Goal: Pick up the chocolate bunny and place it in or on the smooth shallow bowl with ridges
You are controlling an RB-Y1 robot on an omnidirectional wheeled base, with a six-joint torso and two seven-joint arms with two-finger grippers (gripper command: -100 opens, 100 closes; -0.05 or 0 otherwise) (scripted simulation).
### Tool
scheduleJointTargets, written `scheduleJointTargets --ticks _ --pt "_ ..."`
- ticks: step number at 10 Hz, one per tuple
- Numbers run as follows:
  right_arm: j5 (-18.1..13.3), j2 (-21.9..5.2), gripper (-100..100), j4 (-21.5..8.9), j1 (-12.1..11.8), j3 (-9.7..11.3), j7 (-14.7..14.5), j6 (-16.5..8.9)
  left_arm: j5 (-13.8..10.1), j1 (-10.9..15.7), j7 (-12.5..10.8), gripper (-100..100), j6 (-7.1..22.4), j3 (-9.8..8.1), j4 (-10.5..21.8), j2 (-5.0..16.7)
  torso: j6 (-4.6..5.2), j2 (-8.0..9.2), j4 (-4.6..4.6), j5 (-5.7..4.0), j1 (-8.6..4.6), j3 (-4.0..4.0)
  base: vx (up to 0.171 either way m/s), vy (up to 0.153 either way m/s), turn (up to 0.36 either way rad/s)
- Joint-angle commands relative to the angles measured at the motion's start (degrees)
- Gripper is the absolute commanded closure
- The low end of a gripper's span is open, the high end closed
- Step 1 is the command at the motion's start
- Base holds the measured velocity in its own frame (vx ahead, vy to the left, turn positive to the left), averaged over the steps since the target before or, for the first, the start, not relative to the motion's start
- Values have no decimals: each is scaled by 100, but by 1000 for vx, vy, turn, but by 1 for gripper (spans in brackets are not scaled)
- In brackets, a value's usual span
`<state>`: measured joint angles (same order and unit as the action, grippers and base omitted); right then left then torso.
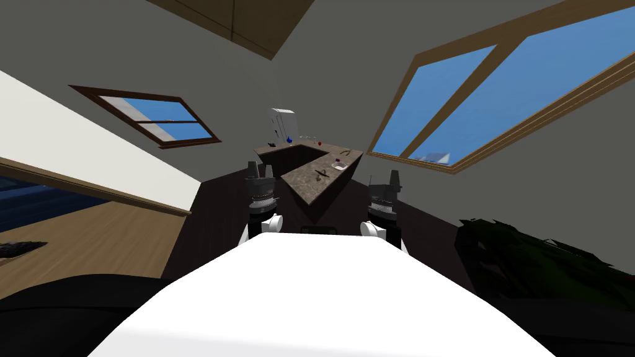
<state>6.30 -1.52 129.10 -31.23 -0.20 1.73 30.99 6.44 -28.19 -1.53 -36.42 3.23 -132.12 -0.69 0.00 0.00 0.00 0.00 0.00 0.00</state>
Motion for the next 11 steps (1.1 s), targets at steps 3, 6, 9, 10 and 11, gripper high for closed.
scheduleJointTargets --ticks 3,6,9,10,11 --pt "75 -409 -100 -123 56 51 -319 -111 0 1 0 0 0 0 0 0 1 26 5 -3 -12 14 -87 -25 -97" --pt "105 -532 -100 -314 166 102 -650 -292 0 1 0 0 0 0 1 0 1 58 13 -4 -17 34 -145 -32 -101" --pt "88 -615 -100 -620 363 172 -1057 -584 0 1 0 0 0 0 0 0 0 45 10 1 7 26 -116 14 -84" --pt "68 -643 -100 -748 450 200 -1204 -708 0 1 0 0 0 0 0 0 0 46 10 2 11 27 -112 53 -84" --pt "39 -673 -100 -891 549 229 -1355 -846 0 1 0 0 0 1 0 -1 0 44 10 4 22 26 -99 81 -69"
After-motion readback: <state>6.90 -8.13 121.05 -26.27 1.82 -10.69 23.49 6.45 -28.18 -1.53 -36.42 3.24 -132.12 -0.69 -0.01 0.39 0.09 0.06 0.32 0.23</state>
